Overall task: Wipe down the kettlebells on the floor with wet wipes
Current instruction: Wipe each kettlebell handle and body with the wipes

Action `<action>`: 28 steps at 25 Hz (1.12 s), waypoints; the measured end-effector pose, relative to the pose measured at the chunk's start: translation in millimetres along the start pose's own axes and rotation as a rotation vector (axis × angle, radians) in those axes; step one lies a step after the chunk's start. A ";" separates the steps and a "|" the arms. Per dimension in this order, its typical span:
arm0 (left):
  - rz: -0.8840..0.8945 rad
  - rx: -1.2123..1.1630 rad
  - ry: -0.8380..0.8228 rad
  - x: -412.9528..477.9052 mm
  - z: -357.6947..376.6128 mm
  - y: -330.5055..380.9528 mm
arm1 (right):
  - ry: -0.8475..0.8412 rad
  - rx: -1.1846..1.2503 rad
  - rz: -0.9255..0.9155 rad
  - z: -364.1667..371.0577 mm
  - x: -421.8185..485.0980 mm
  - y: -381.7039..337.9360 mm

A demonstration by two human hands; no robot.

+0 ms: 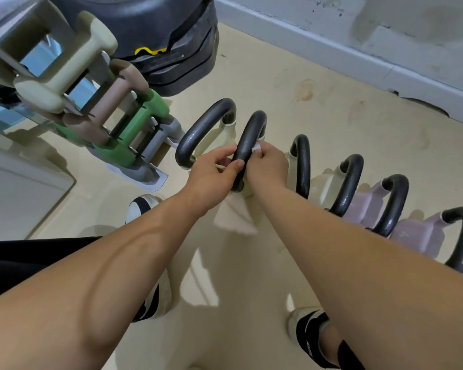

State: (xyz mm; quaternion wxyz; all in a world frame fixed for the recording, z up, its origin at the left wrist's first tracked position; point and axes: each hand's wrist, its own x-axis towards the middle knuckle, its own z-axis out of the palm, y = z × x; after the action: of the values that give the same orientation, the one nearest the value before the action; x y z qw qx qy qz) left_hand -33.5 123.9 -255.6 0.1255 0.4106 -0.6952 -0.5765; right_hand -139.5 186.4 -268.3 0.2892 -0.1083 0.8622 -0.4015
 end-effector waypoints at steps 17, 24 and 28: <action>0.008 0.427 0.113 -18.6 7.1 23.1 | -0.239 -0.029 0.031 -64.8 -34.5 -21.0; -0.246 -0.161 -0.095 -50.3 20.1 55.6 | -0.295 0.186 0.166 -96.2 -39.9 -11.7; -0.372 -0.350 -0.052 -42.7 3.7 50.5 | -0.279 0.143 0.009 -80.2 -42.7 -17.6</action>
State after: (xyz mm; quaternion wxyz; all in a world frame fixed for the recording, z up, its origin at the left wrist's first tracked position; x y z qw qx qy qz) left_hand -30.5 157.0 -198.3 0.0686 0.4887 -0.5001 -0.7115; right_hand -152.7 243.2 -196.5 0.4148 -0.1382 0.7834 -0.4417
